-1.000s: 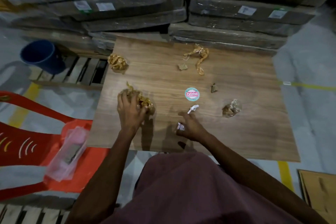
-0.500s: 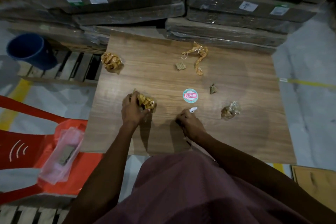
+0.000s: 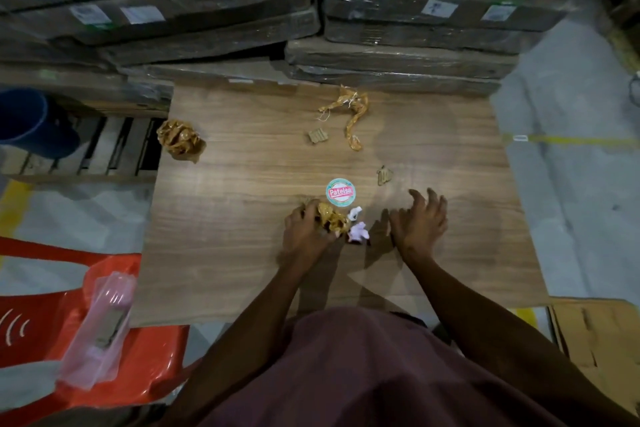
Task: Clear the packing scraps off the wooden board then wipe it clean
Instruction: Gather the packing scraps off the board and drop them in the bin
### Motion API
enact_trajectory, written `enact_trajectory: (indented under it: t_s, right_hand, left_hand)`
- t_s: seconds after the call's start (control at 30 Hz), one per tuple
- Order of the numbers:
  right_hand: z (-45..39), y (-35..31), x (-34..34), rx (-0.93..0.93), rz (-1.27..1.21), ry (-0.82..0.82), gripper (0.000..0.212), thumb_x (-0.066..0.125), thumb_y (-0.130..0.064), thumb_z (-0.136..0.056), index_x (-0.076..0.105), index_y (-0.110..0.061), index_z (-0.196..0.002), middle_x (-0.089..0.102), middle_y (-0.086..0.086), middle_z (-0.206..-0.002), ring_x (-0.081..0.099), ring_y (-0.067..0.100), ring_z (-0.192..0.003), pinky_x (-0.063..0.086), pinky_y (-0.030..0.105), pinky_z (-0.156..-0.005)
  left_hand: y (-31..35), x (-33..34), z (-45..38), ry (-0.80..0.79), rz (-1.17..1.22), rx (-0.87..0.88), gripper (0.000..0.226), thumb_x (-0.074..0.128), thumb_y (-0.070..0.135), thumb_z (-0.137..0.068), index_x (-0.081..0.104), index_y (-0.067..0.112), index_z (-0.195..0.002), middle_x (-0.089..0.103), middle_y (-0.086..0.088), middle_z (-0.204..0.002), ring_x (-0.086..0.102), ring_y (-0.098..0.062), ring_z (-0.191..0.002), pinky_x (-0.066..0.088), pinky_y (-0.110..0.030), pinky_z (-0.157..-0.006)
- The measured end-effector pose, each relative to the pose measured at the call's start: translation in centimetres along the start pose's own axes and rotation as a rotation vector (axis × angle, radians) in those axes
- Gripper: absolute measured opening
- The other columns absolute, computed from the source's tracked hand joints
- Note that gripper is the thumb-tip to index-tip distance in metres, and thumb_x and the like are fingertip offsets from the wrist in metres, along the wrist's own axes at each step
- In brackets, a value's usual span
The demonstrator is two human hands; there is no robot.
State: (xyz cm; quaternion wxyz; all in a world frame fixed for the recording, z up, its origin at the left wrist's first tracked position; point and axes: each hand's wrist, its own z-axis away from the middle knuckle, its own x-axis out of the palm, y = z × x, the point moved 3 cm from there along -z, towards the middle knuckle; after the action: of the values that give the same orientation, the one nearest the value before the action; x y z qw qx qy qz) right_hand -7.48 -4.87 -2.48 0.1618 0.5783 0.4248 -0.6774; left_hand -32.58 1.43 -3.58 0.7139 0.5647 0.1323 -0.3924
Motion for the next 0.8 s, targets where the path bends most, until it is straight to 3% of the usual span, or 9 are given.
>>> enact_trajectory:
  t_s: [0.17,0.27,0.37,0.47,0.53,0.6,0.67,0.73,0.8]
  right_hand:
    - [-1.7,2.4,1.7,0.097,-0.148,-0.192,0.098,0.036,-0.071,-0.072,0.045,-0.009,-0.148,0.032,0.027,-0.158,0.026,0.045,-0.147,0.027,0.055,-0.118]
    - [-0.8,-0.1,2.5,0.01,-0.234,-0.24,0.088,0.04,-0.067,-0.08,0.048,-0.008,-0.145,0.038,0.027,-0.154,0.032,0.044,-0.144,0.028,0.055,-0.118]
    - [0.1,-3.0,3.5,-0.118,-0.389,-0.317,0.073,0.049,-0.06,-0.09,0.048,-0.011,-0.144,0.041,0.019,-0.153,0.035,0.035,-0.144,0.032,0.049,-0.119]
    - [-0.2,-4.5,2.4,-0.123,-0.623,-0.289,0.052,0.056,-0.041,-0.096,0.051,-0.013,-0.14,0.047,0.008,-0.147,0.045,0.016,-0.136,0.038,0.019,-0.11]
    - [-1.6,-4.5,1.2,-0.07,-0.752,-0.184,0.045,0.057,-0.029,-0.097,0.051,-0.011,-0.138,0.052,0.005,-0.138,0.055,0.005,-0.122,0.043,0.011,-0.099]
    - [-3.6,-3.7,0.4,-0.018,-0.824,-0.126,0.043,0.057,-0.023,-0.097,0.051,-0.007,-0.137,0.057,0.007,-0.133,0.061,-0.002,-0.111,0.05,0.013,-0.091]
    - [-5.9,-2.8,0.2,0.01,-0.825,-0.111,0.044,0.056,-0.022,-0.097,0.052,-0.005,-0.137,0.06,0.008,-0.132,0.064,-0.001,-0.108,0.054,0.019,-0.09]
    - [-8.1,-2.1,0.3,0.049,-0.799,-0.112,0.039,0.057,-0.02,-0.097,0.055,-0.006,-0.134,0.064,0.008,-0.127,0.063,-0.008,-0.102,0.054,0.02,-0.089]
    - [-10.1,-1.7,0.7,0.069,-0.784,-0.111,0.036,0.059,-0.019,-0.097,0.057,-0.008,-0.131,0.065,0.007,-0.125,0.064,-0.005,-0.101,0.053,0.023,-0.088]
  left_hand:
    - [1.8,1.3,-1.1,0.038,-0.084,-0.033,0.087,0.071,0.06,-0.068,0.046,0.025,-0.145,0.049,-0.016,-0.135,0.044,-0.039,-0.121,0.043,-0.043,-0.098]
    - [2.8,1.8,-1.4,0.064,-0.065,-0.083,0.094,0.058,0.07,-0.064,0.043,0.026,-0.145,0.048,-0.016,-0.133,0.046,-0.04,-0.118,0.046,-0.044,-0.094]
    - [4.0,2.3,-1.9,0.074,-0.017,-0.095,0.085,0.074,0.057,-0.075,0.039,0.027,-0.147,0.047,-0.015,-0.135,0.046,-0.04,-0.121,0.047,-0.046,-0.095]
    - [4.4,2.3,-2.6,0.046,0.062,-0.069,0.085,0.077,0.054,-0.077,0.037,0.031,-0.147,0.046,-0.011,-0.139,0.044,-0.035,-0.127,0.046,-0.044,-0.099]
    - [4.0,1.9,-3.1,0.024,0.124,-0.055,0.086,0.076,0.06,-0.074,0.035,0.038,-0.147,0.045,-0.006,-0.142,0.044,-0.028,-0.13,0.046,-0.043,-0.1]
    - [3.7,1.4,-3.4,0.041,0.148,-0.019,0.081,0.068,0.071,-0.073,0.036,0.047,-0.144,0.044,-0.001,-0.141,0.047,-0.021,-0.127,0.048,-0.042,-0.099]
    - [3.6,1.2,-3.7,0.064,0.129,0.06,0.059,0.051,0.072,-0.086,0.041,0.052,-0.14,0.044,0.0,-0.141,0.049,-0.021,-0.127,0.047,-0.039,-0.099]
    - [3.8,1.0,-4.3,0.086,0.139,0.123,0.051,0.033,0.066,-0.095,0.053,0.046,-0.138,0.043,-0.004,-0.142,0.05,-0.024,-0.128,0.044,-0.033,-0.101]
    - [4.1,1.0,-5.5,0.147,0.144,0.14,0.049,0.036,0.055,-0.098,0.066,0.032,-0.129,0.043,-0.007,-0.141,0.052,-0.023,-0.124,0.046,-0.032,-0.102]
